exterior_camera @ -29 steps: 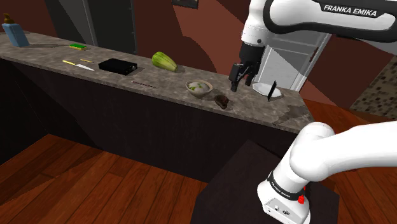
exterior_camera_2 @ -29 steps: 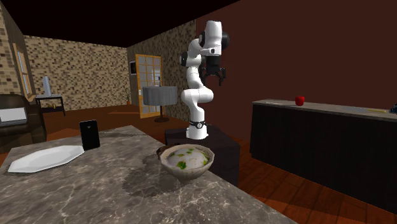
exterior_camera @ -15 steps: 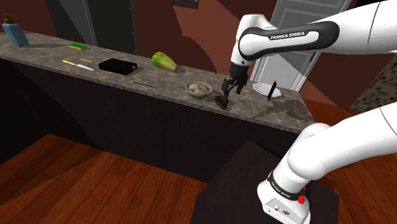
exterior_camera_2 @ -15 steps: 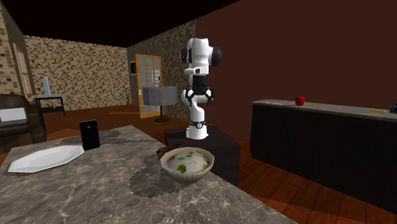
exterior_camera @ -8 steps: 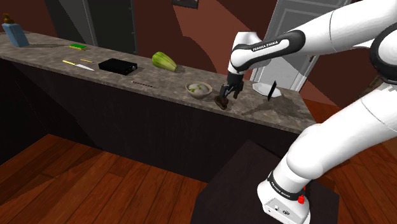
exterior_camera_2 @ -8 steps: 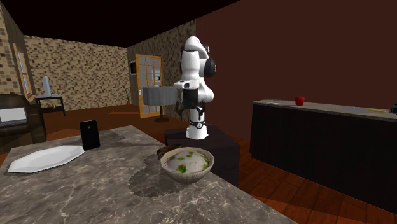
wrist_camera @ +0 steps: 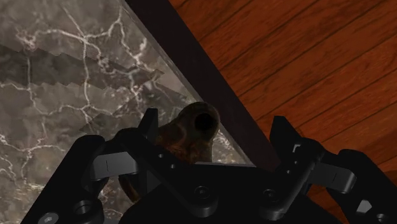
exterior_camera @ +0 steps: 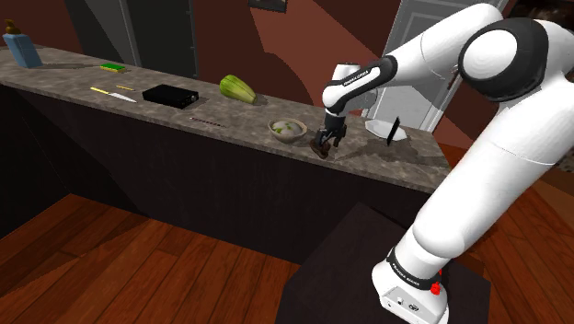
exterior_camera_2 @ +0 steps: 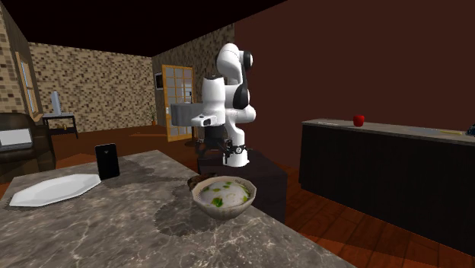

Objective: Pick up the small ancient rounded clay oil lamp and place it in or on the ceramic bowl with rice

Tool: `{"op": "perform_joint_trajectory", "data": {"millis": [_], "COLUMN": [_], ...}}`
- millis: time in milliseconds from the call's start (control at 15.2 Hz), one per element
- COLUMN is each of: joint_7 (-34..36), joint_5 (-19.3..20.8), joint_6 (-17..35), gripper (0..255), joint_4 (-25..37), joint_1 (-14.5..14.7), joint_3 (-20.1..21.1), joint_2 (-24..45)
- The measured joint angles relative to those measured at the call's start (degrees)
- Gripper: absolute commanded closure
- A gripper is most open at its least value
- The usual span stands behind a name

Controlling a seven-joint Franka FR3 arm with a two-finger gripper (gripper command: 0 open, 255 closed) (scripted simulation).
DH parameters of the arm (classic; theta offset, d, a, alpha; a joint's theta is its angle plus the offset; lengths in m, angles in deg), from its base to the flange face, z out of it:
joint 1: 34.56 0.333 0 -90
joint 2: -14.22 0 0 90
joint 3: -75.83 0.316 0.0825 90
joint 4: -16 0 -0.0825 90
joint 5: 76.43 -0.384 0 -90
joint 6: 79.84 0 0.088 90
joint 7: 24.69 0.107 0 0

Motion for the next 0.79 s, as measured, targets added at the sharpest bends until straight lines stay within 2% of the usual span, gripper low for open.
{"op": "perform_joint_trajectory", "data": {"millis": [264,792], "joint_7": [-2.2,-3.3], "joint_5": [-2.1,-3.5], "joint_6": [3.6,7.8], "gripper": [0,0], "joint_4": [1.7,0.6], "joint_1": [-0.7,-0.9], "joint_3": [-0.6,-0.5], "joint_2": [5.5,8.6]}}
